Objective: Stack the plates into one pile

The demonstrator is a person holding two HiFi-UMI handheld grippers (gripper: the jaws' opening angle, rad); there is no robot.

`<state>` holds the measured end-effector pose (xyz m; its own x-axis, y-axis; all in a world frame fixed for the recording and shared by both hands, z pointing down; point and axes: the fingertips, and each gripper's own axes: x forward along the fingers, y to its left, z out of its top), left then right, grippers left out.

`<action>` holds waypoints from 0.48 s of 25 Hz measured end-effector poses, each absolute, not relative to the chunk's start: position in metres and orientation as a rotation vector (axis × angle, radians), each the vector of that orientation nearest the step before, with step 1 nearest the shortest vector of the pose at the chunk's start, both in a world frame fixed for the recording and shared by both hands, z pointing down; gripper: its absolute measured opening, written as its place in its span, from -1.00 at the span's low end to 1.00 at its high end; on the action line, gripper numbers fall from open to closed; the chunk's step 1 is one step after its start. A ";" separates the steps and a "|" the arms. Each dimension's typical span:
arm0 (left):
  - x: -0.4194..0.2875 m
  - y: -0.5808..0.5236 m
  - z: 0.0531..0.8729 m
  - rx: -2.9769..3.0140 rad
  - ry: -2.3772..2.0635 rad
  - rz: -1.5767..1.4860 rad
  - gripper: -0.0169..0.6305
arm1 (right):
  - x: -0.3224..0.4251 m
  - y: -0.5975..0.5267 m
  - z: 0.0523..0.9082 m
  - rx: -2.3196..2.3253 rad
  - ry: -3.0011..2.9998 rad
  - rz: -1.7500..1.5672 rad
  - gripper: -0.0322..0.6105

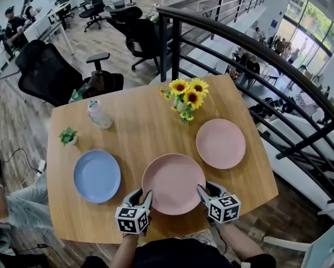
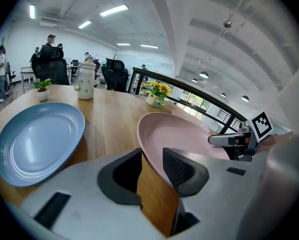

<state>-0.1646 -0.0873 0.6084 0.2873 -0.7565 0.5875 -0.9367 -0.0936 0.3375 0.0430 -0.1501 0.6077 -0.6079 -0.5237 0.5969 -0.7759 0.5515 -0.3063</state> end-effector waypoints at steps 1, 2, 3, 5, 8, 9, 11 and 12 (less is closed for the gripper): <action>-0.161 -0.091 0.605 1.896 -1.525 0.346 -0.55 | 0.047 -0.154 0.605 1.052 -2.359 0.773 -0.50; -0.157 -0.095 0.602 1.899 -1.535 0.346 -0.55 | 0.050 -0.158 0.602 1.052 -2.368 0.772 -0.50; -0.153 -0.099 0.599 1.902 -1.544 0.346 -0.55 | 0.055 -0.163 0.600 1.052 -2.377 0.773 -0.50; -0.144 -0.109 0.593 1.907 -1.562 0.337 -0.55 | 0.064 -0.172 0.594 1.054 -2.395 0.775 -0.50; -0.127 -0.125 0.583 1.908 -1.583 0.318 -0.55 | 0.081 -0.188 0.585 1.057 -2.419 0.775 -0.50; -0.121 -0.131 0.581 1.909 -1.591 0.315 -0.55 | 0.087 -0.193 0.583 1.058 -2.426 0.774 -0.50; -0.111 -0.142 0.578 1.912 -1.603 0.309 -0.55 | 0.098 -0.204 0.580 1.063 -2.441 0.771 -0.50; -0.105 -0.148 0.577 1.913 -1.606 0.305 -0.55 | 0.103 -0.209 0.579 1.067 -2.449 0.769 -0.50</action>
